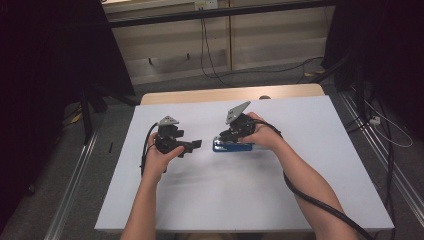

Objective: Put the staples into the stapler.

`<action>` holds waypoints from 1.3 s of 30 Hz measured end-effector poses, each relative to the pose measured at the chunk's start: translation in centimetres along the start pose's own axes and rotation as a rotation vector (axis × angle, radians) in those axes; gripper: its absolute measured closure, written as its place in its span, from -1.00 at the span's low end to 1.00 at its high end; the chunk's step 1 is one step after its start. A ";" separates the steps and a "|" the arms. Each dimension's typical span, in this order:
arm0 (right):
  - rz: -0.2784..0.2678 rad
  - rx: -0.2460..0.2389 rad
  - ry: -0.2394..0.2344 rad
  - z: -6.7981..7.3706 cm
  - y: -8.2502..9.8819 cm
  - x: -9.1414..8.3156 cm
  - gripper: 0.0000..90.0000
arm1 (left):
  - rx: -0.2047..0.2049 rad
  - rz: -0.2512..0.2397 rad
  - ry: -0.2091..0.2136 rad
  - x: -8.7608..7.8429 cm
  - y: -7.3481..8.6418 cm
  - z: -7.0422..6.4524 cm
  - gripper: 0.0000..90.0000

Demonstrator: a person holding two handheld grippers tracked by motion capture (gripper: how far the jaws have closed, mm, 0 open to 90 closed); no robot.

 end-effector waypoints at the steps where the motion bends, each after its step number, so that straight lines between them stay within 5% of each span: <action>1: 0.000 -0.002 -0.002 0.0 0.0 0.0 0.77 | -0.001 0.002 0.000 0.0 0.0 0.0 -0.82; 39: -0.011 0.001 -0.034 -0.3 0.1 0.0 0.77 | -0.016 0.004 -0.001 0.2 0.2 0.0 -0.81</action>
Point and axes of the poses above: each handheld gripper's, and its own axes: x roughly forward along the jaws, y roughly out of its underside, z roughly to its left, the point moved 4 cm from there along x, roughly forward along the jaws, and after that the axes turned 13 degrees about -y, right-handed, at the moved point
